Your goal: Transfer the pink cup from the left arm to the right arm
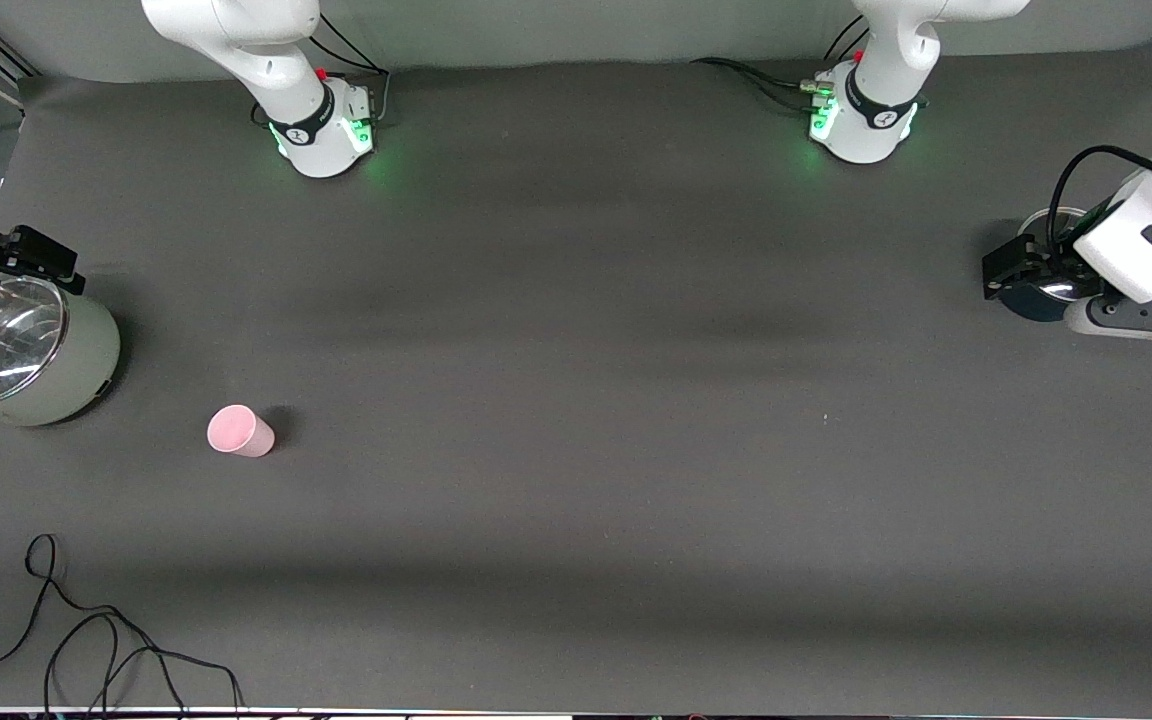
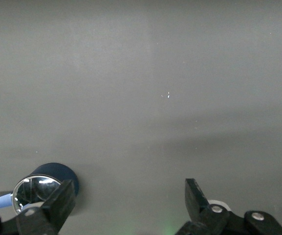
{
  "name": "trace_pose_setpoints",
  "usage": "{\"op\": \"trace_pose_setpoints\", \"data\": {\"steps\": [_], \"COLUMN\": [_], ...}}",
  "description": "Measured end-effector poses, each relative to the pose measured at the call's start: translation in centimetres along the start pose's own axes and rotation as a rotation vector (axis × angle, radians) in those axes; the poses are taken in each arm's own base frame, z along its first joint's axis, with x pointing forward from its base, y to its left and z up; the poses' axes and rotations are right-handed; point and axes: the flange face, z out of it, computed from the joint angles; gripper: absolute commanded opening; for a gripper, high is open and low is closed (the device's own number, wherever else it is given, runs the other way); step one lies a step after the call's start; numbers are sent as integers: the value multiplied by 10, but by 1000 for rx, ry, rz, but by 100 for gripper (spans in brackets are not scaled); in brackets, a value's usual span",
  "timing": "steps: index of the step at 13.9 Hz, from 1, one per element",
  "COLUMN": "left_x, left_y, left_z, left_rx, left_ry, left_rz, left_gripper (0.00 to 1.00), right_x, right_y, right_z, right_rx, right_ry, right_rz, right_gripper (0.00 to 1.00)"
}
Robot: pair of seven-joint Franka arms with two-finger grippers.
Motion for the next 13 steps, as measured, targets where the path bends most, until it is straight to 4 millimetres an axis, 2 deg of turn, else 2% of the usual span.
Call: {"op": "trace_pose_setpoints", "data": {"steps": [4, 9, 13], "left_x": [0, 0, 0], "left_y": [1, 1, 1], "left_z": [-1, 0, 1], "left_rx": [-3, -5, -6], "left_ry": [-1, -3, -5], "left_rz": [1, 1, 1], "left_gripper": [100, 100, 100], "right_x": [5, 17, 17], "right_y": [-5, -9, -11], "right_z": [-2, 16, 17], "right_rx": [-3, -3, -3], "right_ry": [6, -27, -30], "right_rz": [-4, -11, -16], "right_gripper": [100, 100, 100]}}
